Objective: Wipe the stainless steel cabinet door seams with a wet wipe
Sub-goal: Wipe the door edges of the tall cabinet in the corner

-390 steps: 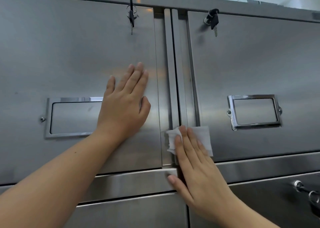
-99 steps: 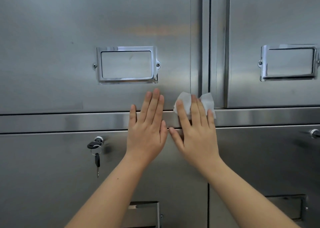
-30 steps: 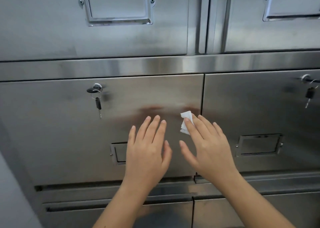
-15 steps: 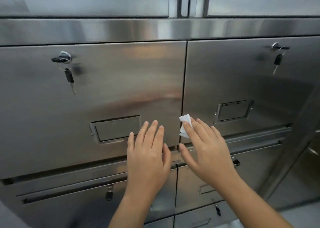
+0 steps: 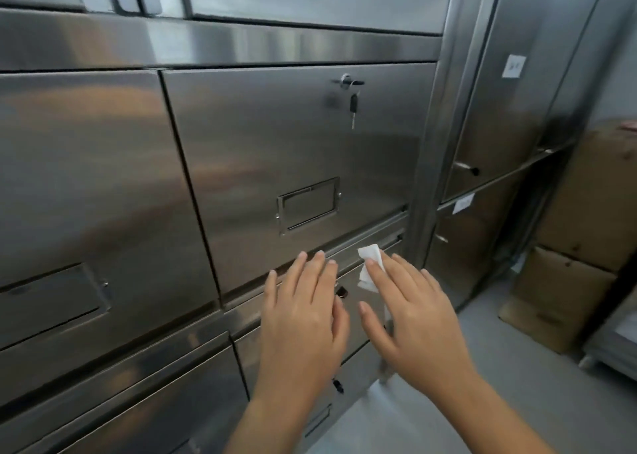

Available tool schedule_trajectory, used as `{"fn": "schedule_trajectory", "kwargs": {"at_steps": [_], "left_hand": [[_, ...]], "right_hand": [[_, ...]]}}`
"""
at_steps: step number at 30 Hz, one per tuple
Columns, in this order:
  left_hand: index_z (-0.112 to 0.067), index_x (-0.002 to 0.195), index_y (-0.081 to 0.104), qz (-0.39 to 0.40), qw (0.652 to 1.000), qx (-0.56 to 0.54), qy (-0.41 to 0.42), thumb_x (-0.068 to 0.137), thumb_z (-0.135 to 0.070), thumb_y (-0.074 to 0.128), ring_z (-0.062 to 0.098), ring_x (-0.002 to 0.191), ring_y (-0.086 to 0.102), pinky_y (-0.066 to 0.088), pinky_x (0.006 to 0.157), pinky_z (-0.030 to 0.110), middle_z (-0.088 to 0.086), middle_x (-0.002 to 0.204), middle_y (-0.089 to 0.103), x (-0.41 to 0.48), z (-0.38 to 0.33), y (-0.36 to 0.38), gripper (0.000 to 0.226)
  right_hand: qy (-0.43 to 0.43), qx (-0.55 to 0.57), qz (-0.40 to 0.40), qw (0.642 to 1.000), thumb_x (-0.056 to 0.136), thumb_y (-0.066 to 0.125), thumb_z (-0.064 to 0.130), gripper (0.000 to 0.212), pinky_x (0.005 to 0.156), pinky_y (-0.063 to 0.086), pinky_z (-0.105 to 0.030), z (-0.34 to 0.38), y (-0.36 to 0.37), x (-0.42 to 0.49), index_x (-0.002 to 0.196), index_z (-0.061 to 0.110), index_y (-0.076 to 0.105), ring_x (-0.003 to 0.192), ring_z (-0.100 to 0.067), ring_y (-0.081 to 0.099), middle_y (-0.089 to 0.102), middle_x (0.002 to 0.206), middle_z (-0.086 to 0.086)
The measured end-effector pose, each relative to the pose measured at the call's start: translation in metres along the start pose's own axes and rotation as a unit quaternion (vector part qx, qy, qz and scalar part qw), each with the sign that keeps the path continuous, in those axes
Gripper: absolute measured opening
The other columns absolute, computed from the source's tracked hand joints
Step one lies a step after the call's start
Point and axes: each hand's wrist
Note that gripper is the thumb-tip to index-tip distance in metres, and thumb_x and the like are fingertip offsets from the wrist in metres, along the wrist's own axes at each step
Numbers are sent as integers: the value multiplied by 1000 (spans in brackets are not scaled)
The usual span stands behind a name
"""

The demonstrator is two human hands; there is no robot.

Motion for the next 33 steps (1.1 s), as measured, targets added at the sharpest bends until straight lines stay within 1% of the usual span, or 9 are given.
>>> {"fn": "schedule_trajectory", "kwargs": {"at_steps": [8,14,15,17,19,24,28,30,33], "left_hand": [[-8,111,66,24,990,-94,98,82,-26,39,24,112,59,41,93,53,6,117,65,26,-107,35,44],[-9,109,68,34,973,-170,155,82,-25,42,23,113,59,42,92,52,5,117,65,35,-217,55,41],[-9,109,68,34,969,-181,167,82,-24,46,23,113,59,42,92,52,4,117,65,34,-238,58,38],[-11,110,68,37,960,-205,187,81,-24,50,21,113,59,42,93,51,3,117,65,32,-281,63,36],[-13,110,68,47,949,-231,207,82,-27,42,19,113,58,42,93,50,1,117,65,30,-324,66,40],[-15,109,68,78,917,-289,264,81,-28,39,17,112,59,44,92,47,-2,115,65,12,-430,73,43],[-17,108,68,101,883,-340,309,81,-29,39,16,111,59,45,91,46,-3,114,66,-12,-501,78,42],[-16,108,68,97,865,-364,333,81,-28,42,17,111,60,45,91,47,-2,114,66,-22,-532,79,39],[-13,109,67,99,833,-404,364,79,-23,54,19,112,59,44,92,50,1,115,65,-35,-577,79,35]], "right_hand": [[104,-79,-11,991,84,41,38,52,83,50,-49,-90,-58,-47,115,5,66,108,-29,62,64,119,-11],[165,-142,-40,975,85,40,38,52,83,50,-50,-168,-124,-95,114,4,66,108,-30,62,64,118,-11],[177,-152,-45,971,87,37,40,54,84,49,-50,-181,-136,-105,115,4,65,108,-30,62,64,119,-11],[201,-170,-49,963,95,25,46,62,85,49,-50,-208,-162,-127,116,4,65,109,-30,61,63,120,-11],[224,-188,-53,955,97,15,49,70,85,50,-49,-232,-187,-150,116,4,64,110,-30,61,63,121,-10],[291,-258,-73,918,97,11,51,74,82,49,-52,-286,-247,-218,110,5,67,105,-31,64,66,113,-11],[345,-298,-90,885,97,13,49,71,81,50,-51,-313,-291,-271,112,4,66,105,-32,63,65,117,-11],[375,-322,-95,864,98,13,49,72,81,49,-51,-322,-312,-294,111,3,66,104,-33,63,65,116,-12],[415,-359,-93,831,98,13,48,72,82,49,-50,-328,-339,-323,111,2,66,105,-33,63,65,116,-12]]}}
Point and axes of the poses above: each hand's wrist, its own x-axis towards the middle knuckle, its own y-axis out of the palm, z = x × y
